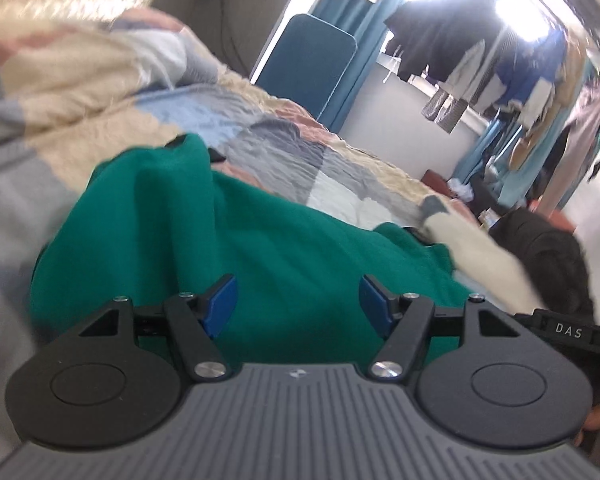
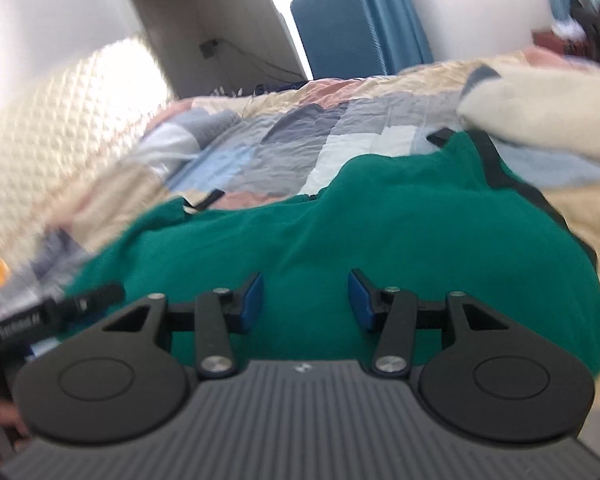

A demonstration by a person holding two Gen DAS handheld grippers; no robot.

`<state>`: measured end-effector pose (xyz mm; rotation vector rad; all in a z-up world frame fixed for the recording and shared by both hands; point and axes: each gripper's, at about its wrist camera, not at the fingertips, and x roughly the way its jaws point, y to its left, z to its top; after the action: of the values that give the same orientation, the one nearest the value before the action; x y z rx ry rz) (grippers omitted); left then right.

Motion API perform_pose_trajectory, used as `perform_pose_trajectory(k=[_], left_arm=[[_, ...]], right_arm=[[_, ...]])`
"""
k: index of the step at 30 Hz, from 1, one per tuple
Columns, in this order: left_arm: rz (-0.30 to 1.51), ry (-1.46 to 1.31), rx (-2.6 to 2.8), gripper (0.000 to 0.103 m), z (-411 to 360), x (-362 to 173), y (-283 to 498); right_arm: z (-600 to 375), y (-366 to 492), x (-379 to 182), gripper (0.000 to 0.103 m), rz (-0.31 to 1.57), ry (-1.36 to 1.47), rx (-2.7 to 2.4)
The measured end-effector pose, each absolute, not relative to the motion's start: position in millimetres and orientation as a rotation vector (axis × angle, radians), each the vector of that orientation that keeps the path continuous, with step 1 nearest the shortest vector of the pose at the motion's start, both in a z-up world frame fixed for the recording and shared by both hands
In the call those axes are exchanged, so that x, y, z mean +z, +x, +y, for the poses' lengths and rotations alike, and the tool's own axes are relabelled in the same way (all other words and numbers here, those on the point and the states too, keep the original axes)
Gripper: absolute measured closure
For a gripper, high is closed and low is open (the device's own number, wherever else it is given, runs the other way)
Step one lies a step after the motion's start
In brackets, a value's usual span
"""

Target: Fold large clothes

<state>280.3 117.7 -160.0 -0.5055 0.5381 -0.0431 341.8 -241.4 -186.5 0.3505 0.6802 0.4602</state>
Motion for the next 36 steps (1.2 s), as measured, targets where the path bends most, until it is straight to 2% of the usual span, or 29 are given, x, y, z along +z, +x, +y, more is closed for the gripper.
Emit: perform_pose_trajectory(k=[9,12,13,15,16,23,32,36], left_arm=[[0.631,-0.821,-0.060,0.024,135.6,-188.0,260.2],[0.632,-0.904,-0.080,0.017,142.5,-197.6,263.4],[0.629,-0.933,-0.084,0.014,144.3,-199.6,263.2],[0.643,-1.001,-0.080,0.009,148.0,-203.0,260.4],[0.651,-1.040,-0.083,0.008,150.0,-204.8,258.3],[0.717,-1.285,-0.052,0.004,162.7,-236.9,252.4],[0.568,-1.437,0.028,0.005,185.6,-268.6,276.2],[0.591,-1.337,0.041,0.006,180.6,-264.3,290.6]], right_arm=[[-285.5,306.3,-196.1,0.052,0.765,0.677,0.358],[-294.1,307.8,-211.4,0.049,0.814,0.784,0.320],[-294.8,309.4,-215.6,0.043,0.824,0.806,0.314],[-297.6,311.7,-222.7,0.005,0.820,0.872,0.296],[-299.6,313.1,-227.2,0.003,0.824,0.912,0.287],[-306.7,327.5,-270.2,0.001,0.877,1.232,0.272],[-292.0,357.6,-290.2,0.000,0.857,1.268,0.239],[-280.5,365.3,-287.5,0.000,0.834,1.191,0.248]])
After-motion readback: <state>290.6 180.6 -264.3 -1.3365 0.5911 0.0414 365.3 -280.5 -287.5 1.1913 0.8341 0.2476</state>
